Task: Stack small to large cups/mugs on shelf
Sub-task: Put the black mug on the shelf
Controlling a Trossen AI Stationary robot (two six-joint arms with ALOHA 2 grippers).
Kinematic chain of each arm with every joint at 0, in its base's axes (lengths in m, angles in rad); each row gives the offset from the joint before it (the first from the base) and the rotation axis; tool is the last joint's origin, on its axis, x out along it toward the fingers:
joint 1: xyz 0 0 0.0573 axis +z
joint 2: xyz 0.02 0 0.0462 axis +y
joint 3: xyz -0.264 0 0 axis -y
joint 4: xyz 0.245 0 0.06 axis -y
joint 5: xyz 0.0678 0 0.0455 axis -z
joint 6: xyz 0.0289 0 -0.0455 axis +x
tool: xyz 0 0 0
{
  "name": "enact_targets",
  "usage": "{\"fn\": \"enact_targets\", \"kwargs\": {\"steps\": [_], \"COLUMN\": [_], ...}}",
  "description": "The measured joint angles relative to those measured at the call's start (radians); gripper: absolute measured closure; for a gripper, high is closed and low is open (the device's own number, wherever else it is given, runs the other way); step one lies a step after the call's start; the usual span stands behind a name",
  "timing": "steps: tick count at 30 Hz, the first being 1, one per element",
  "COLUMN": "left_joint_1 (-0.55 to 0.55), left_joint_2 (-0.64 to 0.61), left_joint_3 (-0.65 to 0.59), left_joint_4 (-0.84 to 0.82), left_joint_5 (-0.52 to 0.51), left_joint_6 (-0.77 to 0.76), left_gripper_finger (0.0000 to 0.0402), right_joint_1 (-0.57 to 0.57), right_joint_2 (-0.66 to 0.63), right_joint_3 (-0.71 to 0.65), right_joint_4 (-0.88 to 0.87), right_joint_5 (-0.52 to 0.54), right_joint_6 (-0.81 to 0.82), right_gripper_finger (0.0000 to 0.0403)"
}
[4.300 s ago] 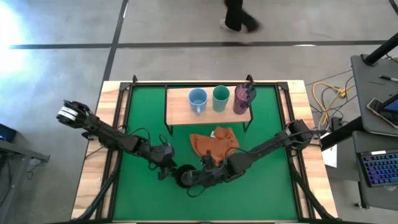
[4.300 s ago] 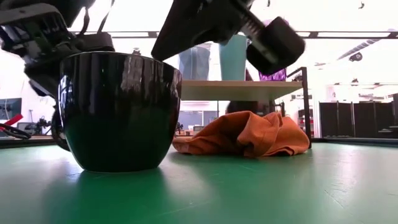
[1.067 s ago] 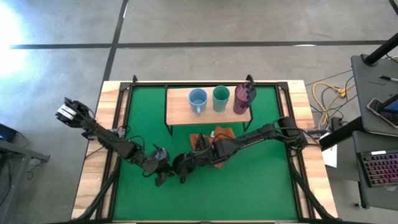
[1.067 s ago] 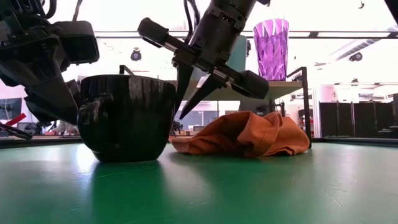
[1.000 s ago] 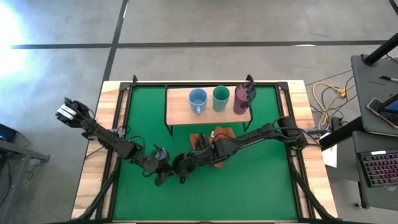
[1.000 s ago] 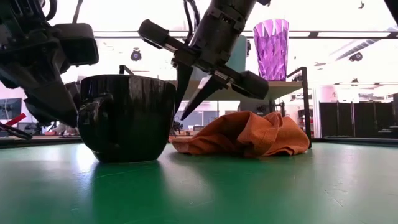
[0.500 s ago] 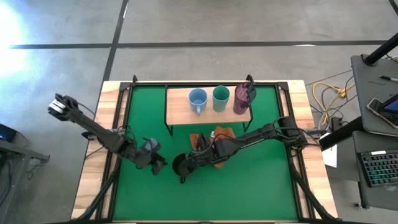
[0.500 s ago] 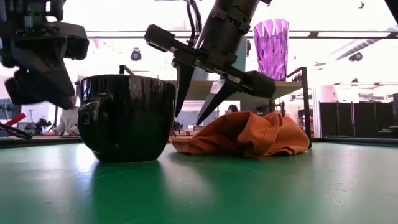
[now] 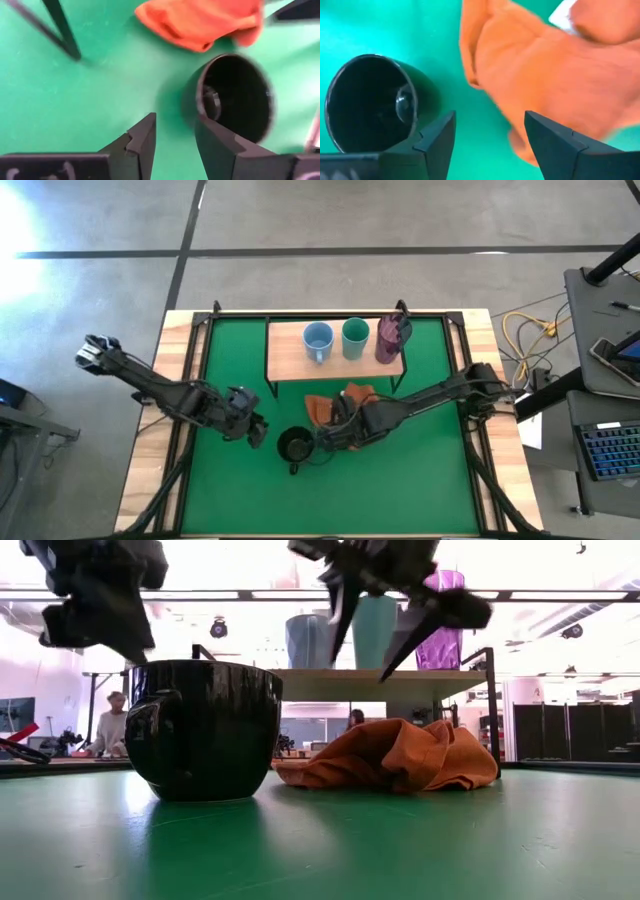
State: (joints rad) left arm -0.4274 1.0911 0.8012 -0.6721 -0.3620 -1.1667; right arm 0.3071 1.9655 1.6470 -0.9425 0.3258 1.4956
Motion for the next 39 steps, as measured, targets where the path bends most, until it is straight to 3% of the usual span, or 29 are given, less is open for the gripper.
{"fn": "enact_targets", "kwargs": {"steps": [5, 14, 39], "left_joint_1": [0.020, 0.027, 0.061], "left_joint_2": [0.115, 0.200, 0.353], "left_joint_3": [0.019, 0.117, 0.168], "left_joint_4": [-0.006, 0.059, 0.026], "left_joint_5": [0.089, 0.120, 0.239], "left_joint_6": [-0.055, 0.076, -0.007], "left_gripper_finger": [0.0268, 0.0248, 0.0249], "right_joint_1": [0.052, 0.134, 0.166], "right_joint_2": [-0.067, -0.118, -0.114], "right_joint_3": [0.000, 0.000, 0.000], "right_joint_4": [-0.124, -0.278, -0.287], "right_joint_5": [0.097, 0.173, 0.202], "right_joint_6": [0.092, 0.253, 0.319], "right_gripper_finger": [0.0162, 0.0160, 0.0160]}}
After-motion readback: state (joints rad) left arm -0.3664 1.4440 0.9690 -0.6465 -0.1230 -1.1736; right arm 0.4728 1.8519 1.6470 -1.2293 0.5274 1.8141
